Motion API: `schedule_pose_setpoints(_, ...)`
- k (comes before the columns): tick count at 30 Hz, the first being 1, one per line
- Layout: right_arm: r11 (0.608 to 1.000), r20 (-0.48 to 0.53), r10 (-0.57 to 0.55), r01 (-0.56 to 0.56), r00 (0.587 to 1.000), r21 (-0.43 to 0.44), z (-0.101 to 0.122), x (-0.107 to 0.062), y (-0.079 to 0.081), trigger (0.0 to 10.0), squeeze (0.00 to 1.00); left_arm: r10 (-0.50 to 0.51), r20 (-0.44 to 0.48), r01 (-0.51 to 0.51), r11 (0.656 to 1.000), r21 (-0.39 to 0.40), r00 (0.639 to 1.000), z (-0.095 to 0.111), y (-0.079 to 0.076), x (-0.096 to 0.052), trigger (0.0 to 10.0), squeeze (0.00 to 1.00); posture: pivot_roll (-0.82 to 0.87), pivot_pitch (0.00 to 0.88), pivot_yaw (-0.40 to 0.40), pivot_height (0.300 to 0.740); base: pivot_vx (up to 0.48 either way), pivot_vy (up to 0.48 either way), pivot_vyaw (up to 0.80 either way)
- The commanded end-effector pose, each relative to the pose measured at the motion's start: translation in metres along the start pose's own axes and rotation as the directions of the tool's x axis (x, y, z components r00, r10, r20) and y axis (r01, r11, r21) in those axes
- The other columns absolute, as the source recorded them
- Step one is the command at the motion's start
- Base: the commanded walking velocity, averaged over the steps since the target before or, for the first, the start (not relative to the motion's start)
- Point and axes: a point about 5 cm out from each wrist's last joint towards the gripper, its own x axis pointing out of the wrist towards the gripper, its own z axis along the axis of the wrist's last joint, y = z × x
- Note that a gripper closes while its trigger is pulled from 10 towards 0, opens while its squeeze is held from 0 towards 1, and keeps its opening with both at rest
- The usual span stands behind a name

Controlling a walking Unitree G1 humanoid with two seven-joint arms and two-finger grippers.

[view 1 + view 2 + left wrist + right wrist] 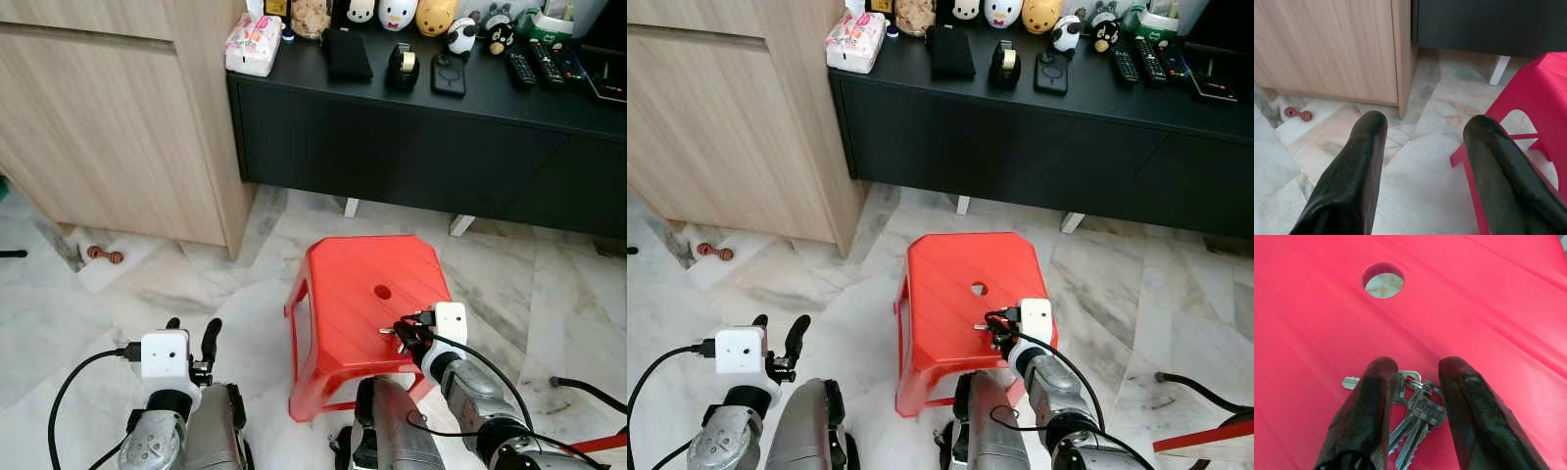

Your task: Hang keys on a hook

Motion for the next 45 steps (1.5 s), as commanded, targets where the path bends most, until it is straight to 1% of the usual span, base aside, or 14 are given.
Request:
schedule_pose_setpoints(1,1.000,-0.037,-0.010,0.010,0.999,-0.008,-0.007,-0.003,-0.005,10.0,0.00,-0.002,-0.050,0.002,1.000,-0.001,0.999,-0.010,0.000,-0.003,10.0,0.00,0.11,0.201,-0.102,0.595,0.000,0.000,0.00)
schedule_pose_setpoints(12,0.999,-0.040,-0.030,0.029,0.999,-0.022,-0.006,-0.005,-0.012,10.0,0.00,-0.006,-0.045,0.006,1.000,0.000,0.999,-0.009,0.000,0.002,10.0,0.00,0.10,0.194,-0.099,0.595,0.000,0.000,0.00)
schedule_pose_setpoints(20,0.999,-0.023,-0.026,0.025,0.999,-0.025,-0.001,-0.007,-0.018,10.0,0.00,-0.009,-0.033,0.009,1.000,0.006,0.999,-0.007,0.000,0.007,10.0,0.00,0.09,0.185,-0.098,0.595,0.000,0.000,0.00)
schedule_pose_setpoints(24,1.000,-0.021,0.007,-0.007,1.000,-0.023,0.000,-0.008,-0.019,10.0,0.00,-0.017,-0.027,0.018,1.000,0.019,0.999,-0.006,-0.001,0.009,10.0,0.00,0.09,0.183,-0.096,0.595,0.000,0.000,0.00)
schedule_pose_setpoints(30,0.998,-0.038,0.051,-0.052,0.998,-0.042,-0.002,-0.009,-0.020,10.0,0.00,-0.021,-0.023,0.021,0.999,0.028,1.000,-0.006,0.000,0.010,10.0,0.00,0.10,0.185,-0.094,0.595,0.000,0.000,0.00)
schedule_pose_setpoints(38,0.992,-0.060,0.079,-0.084,0.995,-0.097,0.000,-0.013,-0.027,10.0,0.00,-0.022,-0.021,0.023,0.999,0.037,1.000,-0.005,0.000,0.010,10.0,0.00,0.09,0.187,-0.092,0.595,0.000,0.000,0.00)
schedule_pose_setpoints(42,0.989,-0.066,0.094,-0.101,0.993,-0.109,0.002,-0.014,-0.030,10.0,0.00,-0.025,-0.021,0.026,0.999,0.039,0.999,-0.005,0.000,0.011,10.0,0.00,0.09,0.187,-0.092,0.595,0.000,0.000,0.00)
schedule_pose_setpoints(45,0.982,-0.089,0.114,-0.126,0.989,-0.138,0.002,-0.015,-0.031,10.0,0.00,-0.025,-0.020,0.026,0.999,0.040,0.999,-0.005,0.000,0.011,10.0,0.00,0.10,0.188,-0.092,0.595,0.000,0.000,0.00)
